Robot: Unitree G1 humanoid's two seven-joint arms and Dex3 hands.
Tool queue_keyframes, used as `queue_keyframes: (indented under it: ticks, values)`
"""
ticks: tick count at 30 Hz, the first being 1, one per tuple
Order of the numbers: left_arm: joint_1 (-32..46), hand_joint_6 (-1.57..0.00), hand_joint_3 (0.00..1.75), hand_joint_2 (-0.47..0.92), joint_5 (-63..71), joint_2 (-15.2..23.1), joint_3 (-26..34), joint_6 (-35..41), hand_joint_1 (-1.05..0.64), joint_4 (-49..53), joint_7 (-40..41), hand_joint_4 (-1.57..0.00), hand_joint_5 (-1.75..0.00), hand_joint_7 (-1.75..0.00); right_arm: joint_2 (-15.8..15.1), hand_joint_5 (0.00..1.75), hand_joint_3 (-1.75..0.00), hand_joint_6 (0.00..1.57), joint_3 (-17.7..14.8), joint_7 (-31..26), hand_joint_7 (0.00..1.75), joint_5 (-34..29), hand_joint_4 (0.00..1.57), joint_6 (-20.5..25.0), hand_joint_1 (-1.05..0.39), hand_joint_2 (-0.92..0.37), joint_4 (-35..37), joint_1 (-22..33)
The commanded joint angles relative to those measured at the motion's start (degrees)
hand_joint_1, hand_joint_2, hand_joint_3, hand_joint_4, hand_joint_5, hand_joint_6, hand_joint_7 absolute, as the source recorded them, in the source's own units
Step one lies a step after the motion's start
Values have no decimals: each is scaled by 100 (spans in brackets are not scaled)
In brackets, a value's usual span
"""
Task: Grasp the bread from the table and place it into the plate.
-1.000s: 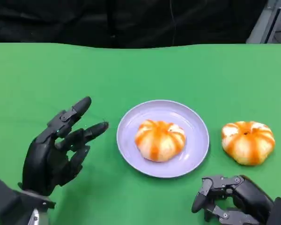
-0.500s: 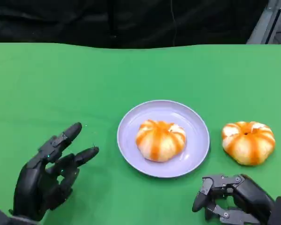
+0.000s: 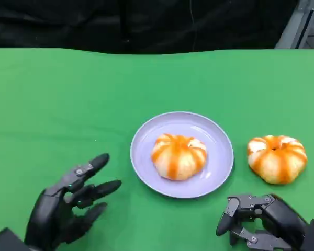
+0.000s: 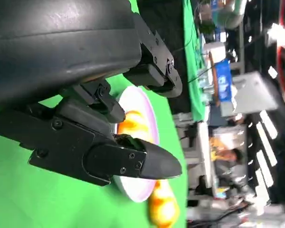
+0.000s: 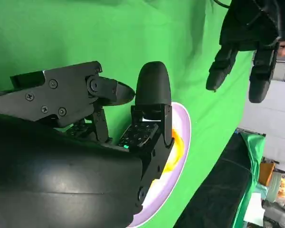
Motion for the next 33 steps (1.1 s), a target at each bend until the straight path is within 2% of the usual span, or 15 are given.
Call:
queue_keyframes:
  ticks: [1, 7, 12, 16, 18, 24, 26, 29, 30, 33]
  values:
    - [73, -58, 13, 92, 413, 234, -131, -184, -58, 68, 393, -80, 0, -1, -109, 154, -47, 81, -40, -1, 107, 8, 73, -66, -5, -92, 16, -14]
    - [73, -61, 8, 92, 876, 357, -333, -243, -54, 68, 902, -81, 0, -2, -116, 153, -47, 81, -47, -18, 107, -20, 72, -127, -4, -92, 46, -32]
    - [99, -66, 10, 92, 1651, 582, -582, -391, -18, -7, 1675, -83, -1, -2, -104, 154, -46, 81, -47, -21, 107, -11, 72, -90, -5, -92, 32, -19]
    - [104, -69, 14, 92, 1752, 626, -692, -398, -10, -9, 1918, -83, -1, -2, -97, 154, -46, 81, -49, -12, 106, 6, 72, -75, -5, -92, 24, -11]
    - [114, -73, 30, 92, 1756, 639, -733, -396, -2, -27, 1996, -86, -2, -3, -94, 154, -46, 81, -50, 8, 106, 31, 72, -38, -5, -92, 11, -1]
    - [84, -83, 46, 92, 1704, 656, -840, -463, 7, 32, 2093, -90, -2, -5, -101, 154, -46, 81, -55, 33, 106, 50, 71, -54, -4, -92, 16, -2]
    - [71, -92, 49, 92, 1679, 659, -861, -481, 10, 51, 2086, -94, -3, -8, -106, 154, -46, 81, -56, 22, 106, 34, 71, -65, -4, -92, 19, -3]
    - [61, -95, 50, 92, 1677, 678, -885, -510, 10, 61, 2077, -95, -3, -8, -106, 153, -47, 81, -53, 21, 106, 31, 72, -46, -4, -92, 1, 0]
    - [55, -107, 51, 92, 1682, 690, -896, -529, 9, 64, 2070, -107, -9, -12, -106, 154, -47, 81, -51, 23, 106, 31, 72, -30, -4, -92, -13, 2]
    - [47, -116, 51, 92, 1680, 707, -921, -554, 8, 73, 2070, -115, -12, -14, -106, 154, -47, 81, -48, 24, 106, 31, 72, -11, -4, -92, -29, 5]
